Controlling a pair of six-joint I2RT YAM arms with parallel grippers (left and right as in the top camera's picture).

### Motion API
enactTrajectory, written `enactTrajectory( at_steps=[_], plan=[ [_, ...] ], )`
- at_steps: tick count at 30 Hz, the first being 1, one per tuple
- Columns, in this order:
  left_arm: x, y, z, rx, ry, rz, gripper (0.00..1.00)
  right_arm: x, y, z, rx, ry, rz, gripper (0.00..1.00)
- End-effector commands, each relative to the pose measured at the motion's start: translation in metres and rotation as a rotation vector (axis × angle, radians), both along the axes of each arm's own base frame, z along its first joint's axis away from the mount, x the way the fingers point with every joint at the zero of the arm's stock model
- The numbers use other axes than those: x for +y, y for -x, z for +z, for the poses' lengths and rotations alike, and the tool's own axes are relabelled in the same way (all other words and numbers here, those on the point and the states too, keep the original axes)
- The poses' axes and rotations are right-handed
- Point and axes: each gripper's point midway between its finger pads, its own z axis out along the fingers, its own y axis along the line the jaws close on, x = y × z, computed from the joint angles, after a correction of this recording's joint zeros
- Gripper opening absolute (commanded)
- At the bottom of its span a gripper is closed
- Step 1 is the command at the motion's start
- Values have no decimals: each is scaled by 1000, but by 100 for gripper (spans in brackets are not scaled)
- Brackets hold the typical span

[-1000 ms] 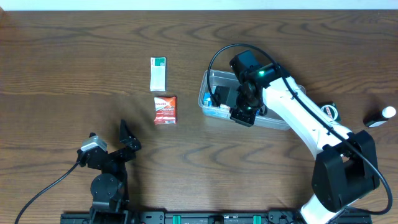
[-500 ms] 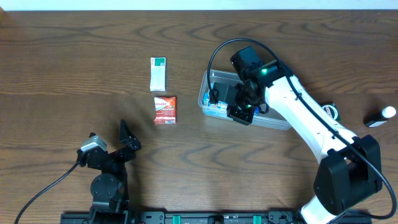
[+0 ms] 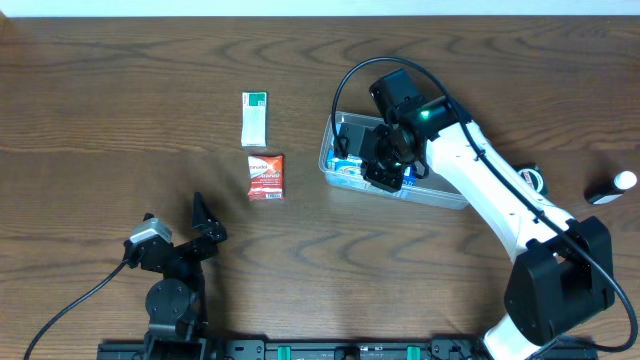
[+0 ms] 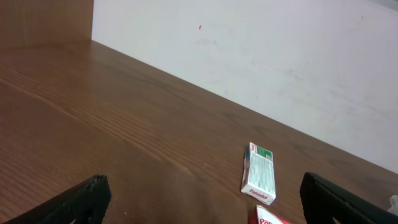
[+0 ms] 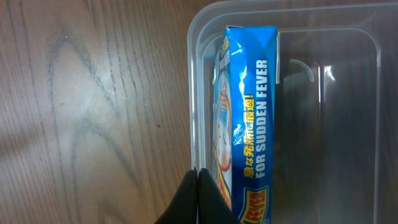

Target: Pack container

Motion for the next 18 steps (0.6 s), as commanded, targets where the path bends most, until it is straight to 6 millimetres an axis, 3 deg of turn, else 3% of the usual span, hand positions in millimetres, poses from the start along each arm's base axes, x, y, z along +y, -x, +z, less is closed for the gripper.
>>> enactTrajectory(
  at_steps=[1, 18],
  plan=[
    [3, 1, -17, 53, -22, 12, 98, 3, -1, 11, -25, -14, 0, 1],
    [3, 1, -17, 53, -22, 12, 98, -3, -1, -6, -35, 16, -1, 1]
  ],
)
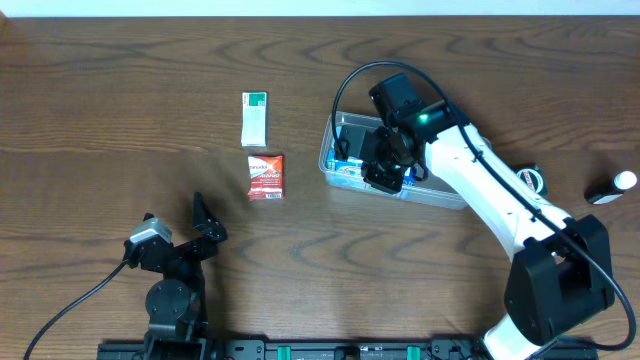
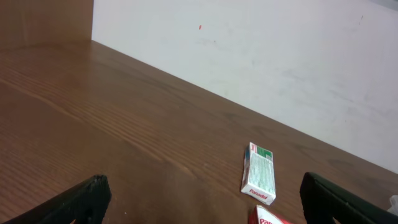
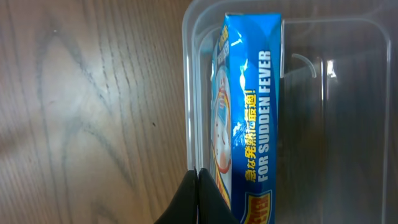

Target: Pack container

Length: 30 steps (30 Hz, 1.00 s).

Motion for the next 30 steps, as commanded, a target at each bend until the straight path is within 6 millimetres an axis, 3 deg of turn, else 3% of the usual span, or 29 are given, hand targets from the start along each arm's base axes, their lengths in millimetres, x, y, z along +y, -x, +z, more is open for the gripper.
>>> enactTrajectory(
  at_steps=[1, 30],
  plan=[
    [3, 1, -17, 53, -22, 12, 98, -1, -1, 4, -31, 9, 1, 1],
    [3, 1, -17, 53, -22, 12, 98, -3, -4, 1, -40, 24, -3, 1]
  ],
)
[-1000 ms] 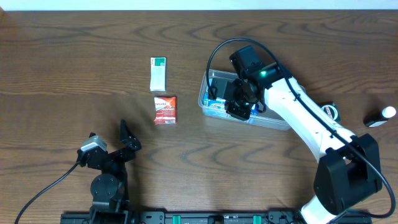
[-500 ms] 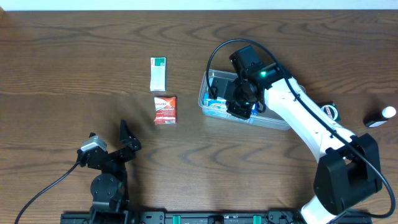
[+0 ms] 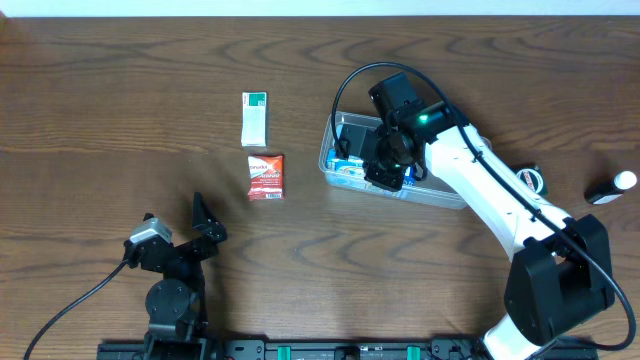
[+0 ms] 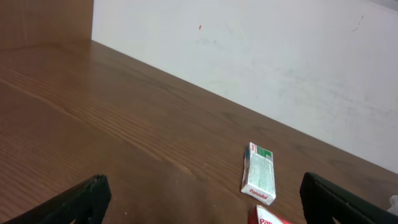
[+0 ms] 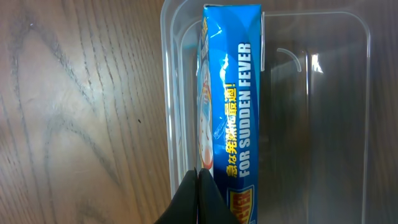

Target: Pack container

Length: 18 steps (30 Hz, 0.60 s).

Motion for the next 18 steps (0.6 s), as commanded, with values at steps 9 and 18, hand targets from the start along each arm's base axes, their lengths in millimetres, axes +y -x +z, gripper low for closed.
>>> enactTrajectory(
  at_steps=[9, 18],
  plan=[
    [3, 1, -17, 53, -22, 12, 98, -15, -17, -13, -64, 112, -48, 1],
    [3, 1, -17, 53, -22, 12, 98, -22, -48, -5, -153, 99, -250, 4]
  ],
)
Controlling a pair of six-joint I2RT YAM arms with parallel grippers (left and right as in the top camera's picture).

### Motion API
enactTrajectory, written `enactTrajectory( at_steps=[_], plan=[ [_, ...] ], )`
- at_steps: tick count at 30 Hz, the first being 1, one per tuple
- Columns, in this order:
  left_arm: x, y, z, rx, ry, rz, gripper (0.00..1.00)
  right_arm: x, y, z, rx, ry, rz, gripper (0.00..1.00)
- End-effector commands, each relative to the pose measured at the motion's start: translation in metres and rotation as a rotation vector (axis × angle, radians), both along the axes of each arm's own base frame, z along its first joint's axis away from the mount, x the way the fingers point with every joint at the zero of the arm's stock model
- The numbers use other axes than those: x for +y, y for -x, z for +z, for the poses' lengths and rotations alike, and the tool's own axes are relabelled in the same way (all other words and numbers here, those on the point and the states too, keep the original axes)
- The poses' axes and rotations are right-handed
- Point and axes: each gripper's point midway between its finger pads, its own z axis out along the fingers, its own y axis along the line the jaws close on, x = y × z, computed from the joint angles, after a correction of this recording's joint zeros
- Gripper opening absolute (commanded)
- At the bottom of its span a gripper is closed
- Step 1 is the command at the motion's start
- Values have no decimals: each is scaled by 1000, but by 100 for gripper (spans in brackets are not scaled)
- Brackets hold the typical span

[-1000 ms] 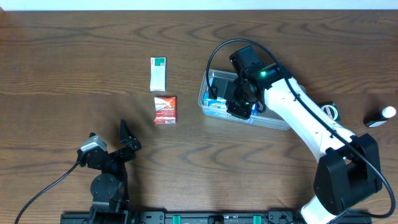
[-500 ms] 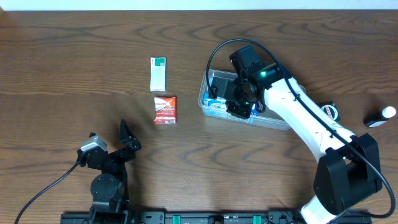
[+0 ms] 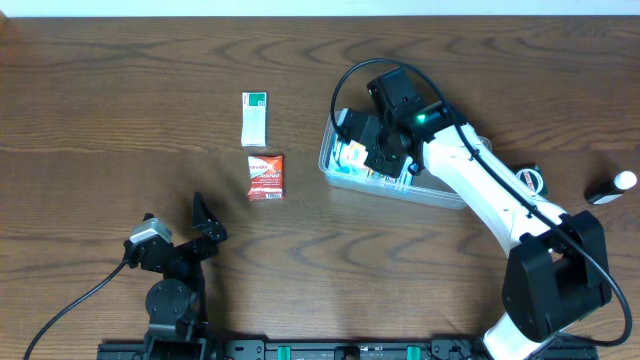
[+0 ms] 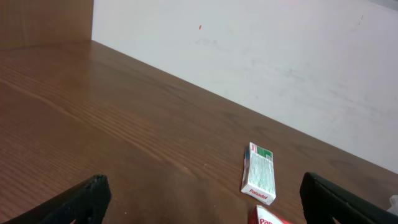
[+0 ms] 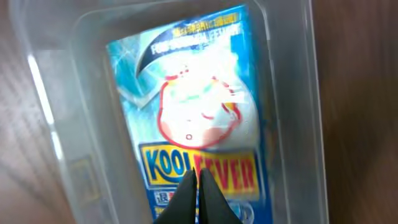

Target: Pack container

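A clear plastic container (image 3: pixel 440 193) stands right of centre. A blue Kool Fever packet (image 5: pixel 199 118) lies flat and face up in its left end, seen also from overhead as the packet (image 3: pixel 350 158). My right gripper (image 5: pixel 198 180) is shut just above the packet, with nothing between its fingers; from overhead the right gripper (image 3: pixel 380 158) hangs over the container. A green-and-white Panadol box (image 3: pixel 255 118) and a red Panadol box (image 3: pixel 266 176) lie on the table to the left. My left gripper (image 4: pixel 199 211) rests open near the front edge, pointing towards the boxes.
A black-and-white tape roll (image 3: pixel 533 178) and a small dark bottle with a white cap (image 3: pixel 612 187) lie at the right. The container wall (image 5: pixel 292 93) closely rings the packet. A white wall (image 4: pixel 280 56) backs the table.
The blue packet stood on its edge against the container's left wall; now it lies flat, face up. My right gripper has turned and still stays shut over it. The left arm is unchanged.
My right gripper stayed shut over the container's left end, beside the packet standing on edge. It shifted slightly along the packet across the earlier moments. Now the packet lies flat on the container floor. The two Panadol boxes and left arm never moved.
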Motion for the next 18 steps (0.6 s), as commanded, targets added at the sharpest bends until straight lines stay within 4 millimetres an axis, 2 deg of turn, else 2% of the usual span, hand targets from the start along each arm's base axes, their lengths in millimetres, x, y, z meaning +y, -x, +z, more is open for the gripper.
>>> enactTrajectory(
  at_steps=[1, 6, 18],
  plan=[
    [3, 1, -17, 53, -22, 12, 98, -7, -5, -5, 9, -7, -121, 5],
    [3, 1, -17, 53, -22, 12, 98, 7, 8, -7, 65, -52, -98, 10],
    [3, 1, -17, 53, -22, 12, 98, 23, 56, -15, 208, -21, -16, 8]
  ],
)
